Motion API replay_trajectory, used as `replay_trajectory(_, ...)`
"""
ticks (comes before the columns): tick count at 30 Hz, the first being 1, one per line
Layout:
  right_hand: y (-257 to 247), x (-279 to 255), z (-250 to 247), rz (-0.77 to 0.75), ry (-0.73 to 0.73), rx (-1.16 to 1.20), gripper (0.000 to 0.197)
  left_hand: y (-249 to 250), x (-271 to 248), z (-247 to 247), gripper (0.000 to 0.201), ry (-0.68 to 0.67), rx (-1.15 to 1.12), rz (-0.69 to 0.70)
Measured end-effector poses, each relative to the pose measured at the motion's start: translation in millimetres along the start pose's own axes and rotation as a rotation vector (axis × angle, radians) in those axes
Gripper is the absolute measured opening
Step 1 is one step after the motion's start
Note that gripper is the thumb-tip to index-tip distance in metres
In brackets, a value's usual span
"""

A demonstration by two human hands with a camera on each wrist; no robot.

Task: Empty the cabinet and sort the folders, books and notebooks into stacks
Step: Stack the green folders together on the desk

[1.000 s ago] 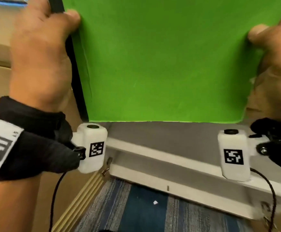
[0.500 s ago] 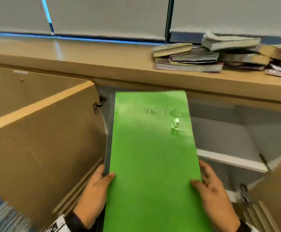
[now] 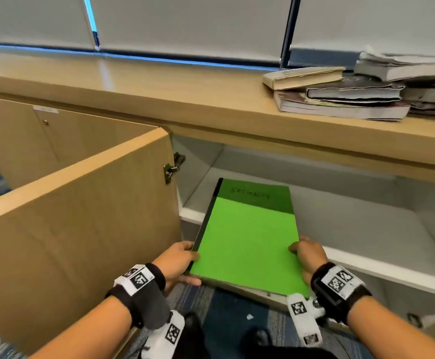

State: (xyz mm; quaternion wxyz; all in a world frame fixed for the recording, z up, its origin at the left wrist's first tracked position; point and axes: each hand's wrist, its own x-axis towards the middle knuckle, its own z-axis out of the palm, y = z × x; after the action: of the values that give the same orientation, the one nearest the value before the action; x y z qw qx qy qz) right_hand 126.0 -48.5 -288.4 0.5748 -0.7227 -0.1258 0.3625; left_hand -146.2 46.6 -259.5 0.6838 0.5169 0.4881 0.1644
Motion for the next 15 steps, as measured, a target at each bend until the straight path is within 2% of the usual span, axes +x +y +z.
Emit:
replay_trajectory(3,0,66,24,0.043,0.086,-0.127,0.015,5,41,-6,0.028,0.046,-0.028,-0.029)
replay_trajectory(5,6,111,39,0.062,0.094,-0.241,0.018,4,72,-10,0.046,0.086,-0.049,-0.052)
replay_trajectory(8,7,157,58,0.047,0.082,-0.44,0.022,2,107,-9,0.053,0.132,-0.063,-0.071)
replay_trajectory(11,-7,182,74,0.059,-0.01,-0.559,0.037,7,133,-4,0.057,0.131,-0.049,-0.058)
replay_trajectory(15,-26,206,101,-0.052,0.031,-0.691,0.033,14,165,-3,0.066,0.104,0.035,-0.019)
